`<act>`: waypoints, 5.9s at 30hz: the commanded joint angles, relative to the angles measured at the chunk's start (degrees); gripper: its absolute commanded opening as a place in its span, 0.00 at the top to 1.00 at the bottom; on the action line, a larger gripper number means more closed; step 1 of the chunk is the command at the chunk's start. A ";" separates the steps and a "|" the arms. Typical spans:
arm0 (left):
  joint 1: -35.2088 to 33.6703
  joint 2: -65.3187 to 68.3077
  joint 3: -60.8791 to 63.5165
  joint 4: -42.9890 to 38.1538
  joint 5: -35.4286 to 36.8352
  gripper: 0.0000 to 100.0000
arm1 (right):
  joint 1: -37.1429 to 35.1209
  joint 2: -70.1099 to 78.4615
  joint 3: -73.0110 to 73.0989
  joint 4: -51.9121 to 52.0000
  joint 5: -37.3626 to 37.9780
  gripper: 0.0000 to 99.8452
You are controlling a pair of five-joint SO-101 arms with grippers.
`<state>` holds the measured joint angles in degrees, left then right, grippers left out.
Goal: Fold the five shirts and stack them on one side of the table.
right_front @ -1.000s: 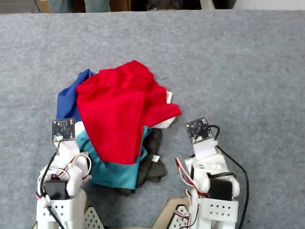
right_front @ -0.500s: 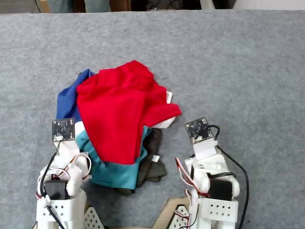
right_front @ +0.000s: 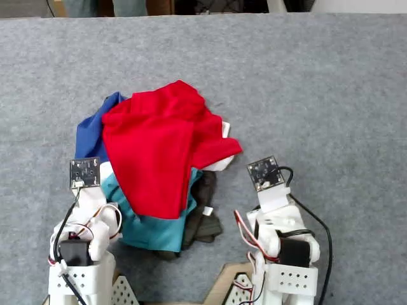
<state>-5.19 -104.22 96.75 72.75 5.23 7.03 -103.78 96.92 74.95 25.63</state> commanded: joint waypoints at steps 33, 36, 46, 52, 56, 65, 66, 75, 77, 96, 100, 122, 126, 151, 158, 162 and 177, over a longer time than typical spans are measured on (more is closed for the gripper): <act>0.31 -0.18 0.48 0.35 0.44 0.97 | -0.44 -4.53 -0.48 0.18 -0.35 0.98; 0.31 -0.18 0.48 0.35 0.44 0.97 | -0.44 -4.53 -0.48 0.18 -0.35 0.98; 0.22 -0.18 0.48 0.35 0.44 0.97 | -0.53 -4.53 -0.48 0.18 -0.35 0.98; 0.22 -0.18 0.48 0.35 0.44 0.97 | -0.53 -4.53 -0.48 0.18 -0.35 0.98; 0.22 -0.18 0.48 0.35 0.44 0.97 | -0.53 -4.53 -0.48 0.18 -0.35 0.98; 0.22 -0.18 0.48 0.35 0.44 0.97 | -0.53 -4.53 -0.48 0.18 -0.35 0.98; 0.22 -0.18 0.48 0.35 0.44 0.97 | -0.53 -4.53 -0.48 0.18 -0.35 0.98; 0.31 -0.18 0.48 0.35 0.44 0.97 | -2.73 -4.53 -0.48 0.18 -0.26 0.98; 0.31 -0.18 0.48 0.35 0.44 0.97 | -4.04 -4.53 -0.48 0.18 -0.26 0.98; 0.48 -0.18 0.48 0.35 0.44 0.97 | -16.44 -3.91 -6.64 -32.97 -11.78 0.86; 0.48 -0.18 0.48 0.35 0.44 0.97 | -20.22 -0.40 -10.68 -32.97 -13.80 0.85; 0.66 -0.18 0.48 0.35 0.53 0.97 | -39.65 92.09 -71.60 -25.41 -23.82 0.70; 0.66 -0.18 0.48 0.35 0.53 0.97 | -38.95 109.85 -79.16 -29.80 -23.82 0.70; 2.95 5.54 -22.37 -18.46 -0.44 0.83 | -9.41 74.42 -87.08 -16.09 -10.29 0.99; 5.05 41.14 -48.31 -12.57 8.00 0.74 | -1.93 73.45 -87.25 -16.35 -0.26 0.99; 10.59 63.12 -65.10 -5.45 9.58 0.69 | -1.23 74.86 -86.55 -24.62 -3.78 0.99; 9.27 132.22 -99.91 -4.84 18.29 0.69 | 7.74 78.99 -85.58 -37.54 -10.29 0.99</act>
<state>4.22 18.68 2.95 66.95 20.44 16.97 -24.04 12.79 36.53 15.60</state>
